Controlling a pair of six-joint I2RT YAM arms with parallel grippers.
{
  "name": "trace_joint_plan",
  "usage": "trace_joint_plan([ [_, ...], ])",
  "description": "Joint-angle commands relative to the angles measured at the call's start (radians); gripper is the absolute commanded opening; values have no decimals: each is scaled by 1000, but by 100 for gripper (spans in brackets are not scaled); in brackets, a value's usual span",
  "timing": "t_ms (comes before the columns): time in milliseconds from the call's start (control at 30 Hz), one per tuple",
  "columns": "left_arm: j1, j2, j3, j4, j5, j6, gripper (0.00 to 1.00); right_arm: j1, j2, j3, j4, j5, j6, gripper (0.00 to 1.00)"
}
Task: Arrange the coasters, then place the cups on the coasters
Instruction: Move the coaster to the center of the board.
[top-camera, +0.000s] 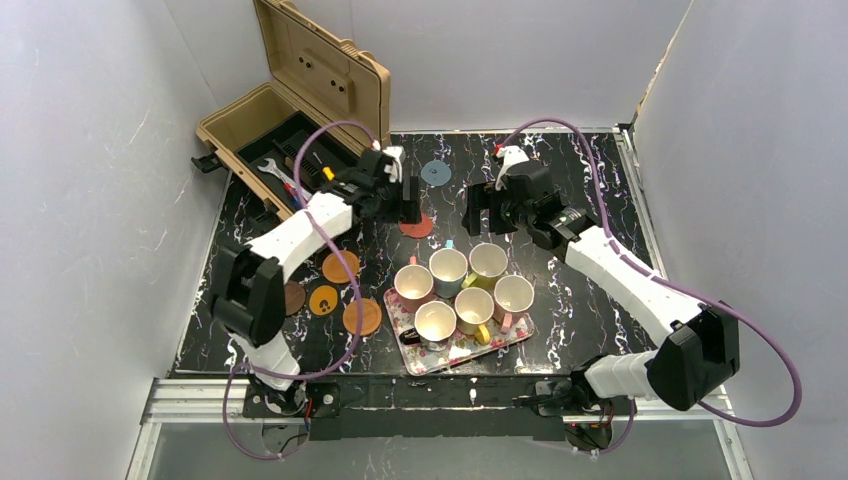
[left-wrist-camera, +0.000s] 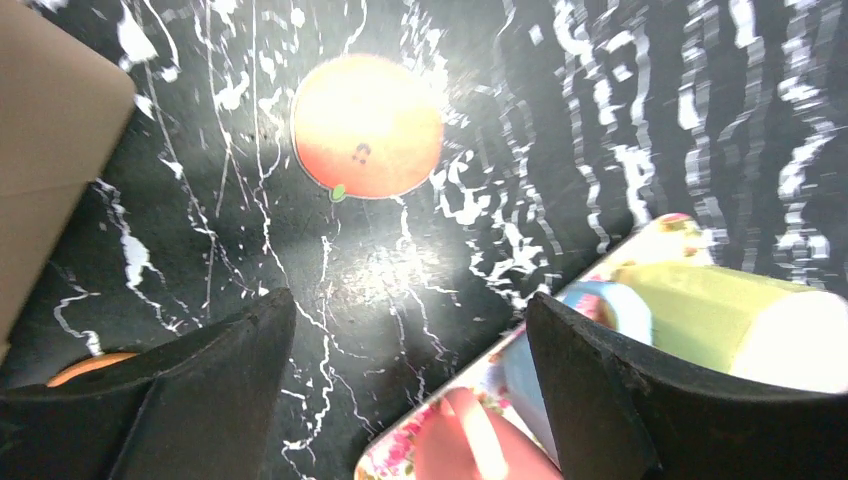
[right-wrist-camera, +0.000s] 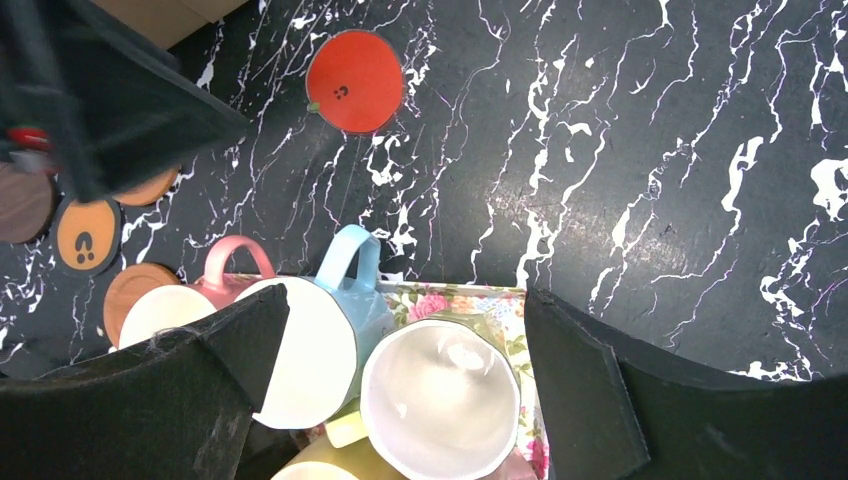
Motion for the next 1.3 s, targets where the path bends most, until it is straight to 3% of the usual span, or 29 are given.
trace_joint_plan([
  [0,58,-140,98,-163,122,-3,84,22,-12,76,-25,10,25,96],
  [167,191,-283,85,-220,289,-11,85,104,59,150,-46,81,53,98],
  [333,236,-437,-57,-98,208,2,92,210,202,250,-81,263,82,99],
  [433,255,-477,-66,-96,205,-4,92,237,284,301,-55,240,86,98],
  [600,321,-588,-197,53,245,-38,92,248,399,335,27,274,110,99],
  [700,378,-573,-198,55,261,-35,92,246,503,422,47,236,101,99],
  [833,485,-549,-208,79,320,-66,91,241,705,659,-76,245,0,99],
  [933,500,-556,-206,48,235,0,90,210,805,746,-99,175,-18,99],
  [1267,502,-544,-201,38,217,48,89,143,882,721,-40,101,-50,99],
])
